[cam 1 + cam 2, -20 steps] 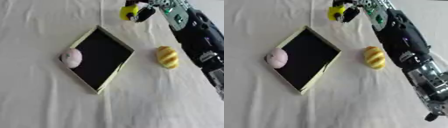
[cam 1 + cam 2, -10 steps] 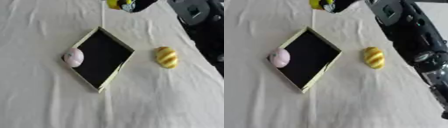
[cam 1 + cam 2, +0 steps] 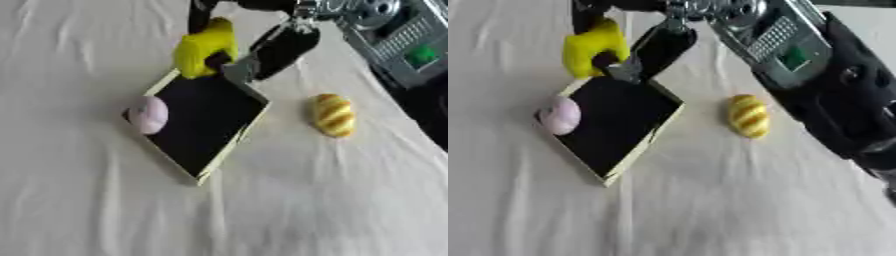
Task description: Pick up objects on the table and place them in the box.
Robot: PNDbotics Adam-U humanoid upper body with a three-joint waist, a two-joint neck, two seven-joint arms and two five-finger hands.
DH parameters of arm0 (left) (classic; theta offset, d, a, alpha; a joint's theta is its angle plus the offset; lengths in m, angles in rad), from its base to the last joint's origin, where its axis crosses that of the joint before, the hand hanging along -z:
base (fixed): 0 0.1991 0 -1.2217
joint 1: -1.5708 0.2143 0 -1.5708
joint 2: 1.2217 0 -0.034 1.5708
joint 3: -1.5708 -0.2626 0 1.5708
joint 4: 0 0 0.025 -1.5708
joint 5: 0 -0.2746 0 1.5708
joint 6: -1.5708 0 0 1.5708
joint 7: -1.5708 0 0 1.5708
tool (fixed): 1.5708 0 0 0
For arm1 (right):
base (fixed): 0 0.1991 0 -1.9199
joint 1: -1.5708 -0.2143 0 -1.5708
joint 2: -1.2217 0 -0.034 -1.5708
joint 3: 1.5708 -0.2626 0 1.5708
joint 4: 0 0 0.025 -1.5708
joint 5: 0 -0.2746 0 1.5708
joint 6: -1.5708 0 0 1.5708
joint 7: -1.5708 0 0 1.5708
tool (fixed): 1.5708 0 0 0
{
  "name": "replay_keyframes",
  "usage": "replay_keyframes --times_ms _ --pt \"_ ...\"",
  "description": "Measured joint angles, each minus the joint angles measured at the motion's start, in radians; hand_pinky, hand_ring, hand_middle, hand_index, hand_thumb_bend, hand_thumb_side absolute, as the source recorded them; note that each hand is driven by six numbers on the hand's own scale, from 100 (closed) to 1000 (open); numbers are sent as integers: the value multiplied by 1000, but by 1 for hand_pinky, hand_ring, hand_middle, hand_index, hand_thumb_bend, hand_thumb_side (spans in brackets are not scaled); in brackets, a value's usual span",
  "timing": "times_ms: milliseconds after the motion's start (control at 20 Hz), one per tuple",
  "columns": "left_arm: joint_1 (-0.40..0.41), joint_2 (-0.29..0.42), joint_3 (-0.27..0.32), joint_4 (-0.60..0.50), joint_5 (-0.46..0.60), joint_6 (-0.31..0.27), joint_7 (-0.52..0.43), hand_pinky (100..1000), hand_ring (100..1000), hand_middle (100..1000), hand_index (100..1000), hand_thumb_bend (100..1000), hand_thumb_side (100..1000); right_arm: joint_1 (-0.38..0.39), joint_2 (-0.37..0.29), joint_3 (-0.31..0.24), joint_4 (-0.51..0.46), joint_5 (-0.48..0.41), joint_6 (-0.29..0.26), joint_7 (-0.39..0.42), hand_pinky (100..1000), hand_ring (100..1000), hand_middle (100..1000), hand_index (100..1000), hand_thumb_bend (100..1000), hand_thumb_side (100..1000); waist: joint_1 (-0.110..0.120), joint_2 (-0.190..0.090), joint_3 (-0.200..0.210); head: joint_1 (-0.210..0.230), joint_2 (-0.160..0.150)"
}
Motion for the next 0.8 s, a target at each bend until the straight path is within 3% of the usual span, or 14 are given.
replay_keyframes --times_ms 350,800 --pt "2 0 -6 -5 -4 3 -5 863 850 801 944 583 616 90 12 57 -9 144 23 -27 815 706 551 590 100 100 0 7 5 0 0" --pt "10 0 -14 -17 -16 4 -14 863 851 800 943 583 617 132 46 110 113 312 -54 -113 817 715 556 603 100 100 2 11 7 -2 -1"
